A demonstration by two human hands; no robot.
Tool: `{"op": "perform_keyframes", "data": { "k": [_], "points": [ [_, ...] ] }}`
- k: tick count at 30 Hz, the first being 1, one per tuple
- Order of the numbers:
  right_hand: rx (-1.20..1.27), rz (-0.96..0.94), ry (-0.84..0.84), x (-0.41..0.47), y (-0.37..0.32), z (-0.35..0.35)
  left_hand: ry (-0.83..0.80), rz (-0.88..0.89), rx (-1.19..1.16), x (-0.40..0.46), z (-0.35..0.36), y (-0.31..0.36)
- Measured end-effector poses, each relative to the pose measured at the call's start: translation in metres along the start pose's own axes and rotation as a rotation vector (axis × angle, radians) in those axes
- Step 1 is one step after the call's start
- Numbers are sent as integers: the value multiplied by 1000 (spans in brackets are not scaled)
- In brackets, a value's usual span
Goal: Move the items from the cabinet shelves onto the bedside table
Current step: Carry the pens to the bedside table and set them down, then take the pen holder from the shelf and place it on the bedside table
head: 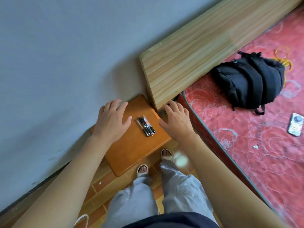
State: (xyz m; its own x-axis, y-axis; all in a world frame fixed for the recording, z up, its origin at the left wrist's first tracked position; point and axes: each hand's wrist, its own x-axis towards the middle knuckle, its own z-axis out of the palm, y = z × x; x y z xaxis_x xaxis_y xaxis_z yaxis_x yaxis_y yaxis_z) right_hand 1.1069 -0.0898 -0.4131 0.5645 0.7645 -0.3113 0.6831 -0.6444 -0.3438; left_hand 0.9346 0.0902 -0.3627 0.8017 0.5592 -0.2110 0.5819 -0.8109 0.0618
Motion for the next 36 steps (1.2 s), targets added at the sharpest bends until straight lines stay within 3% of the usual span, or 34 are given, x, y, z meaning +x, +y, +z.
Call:
{"op": "perform_keyframes", "data": {
  "k": [16,26,36],
  "points": [
    [70,353,336,-180,6,-101,188,403,-42,-44,-115,65],
    [60,703,519,-349,28,-100,215,793,-10,-96,-146,171],
    [51,1016,677,-535,30,-90,283,1117,46,-208,-151,290]
  ]
}}
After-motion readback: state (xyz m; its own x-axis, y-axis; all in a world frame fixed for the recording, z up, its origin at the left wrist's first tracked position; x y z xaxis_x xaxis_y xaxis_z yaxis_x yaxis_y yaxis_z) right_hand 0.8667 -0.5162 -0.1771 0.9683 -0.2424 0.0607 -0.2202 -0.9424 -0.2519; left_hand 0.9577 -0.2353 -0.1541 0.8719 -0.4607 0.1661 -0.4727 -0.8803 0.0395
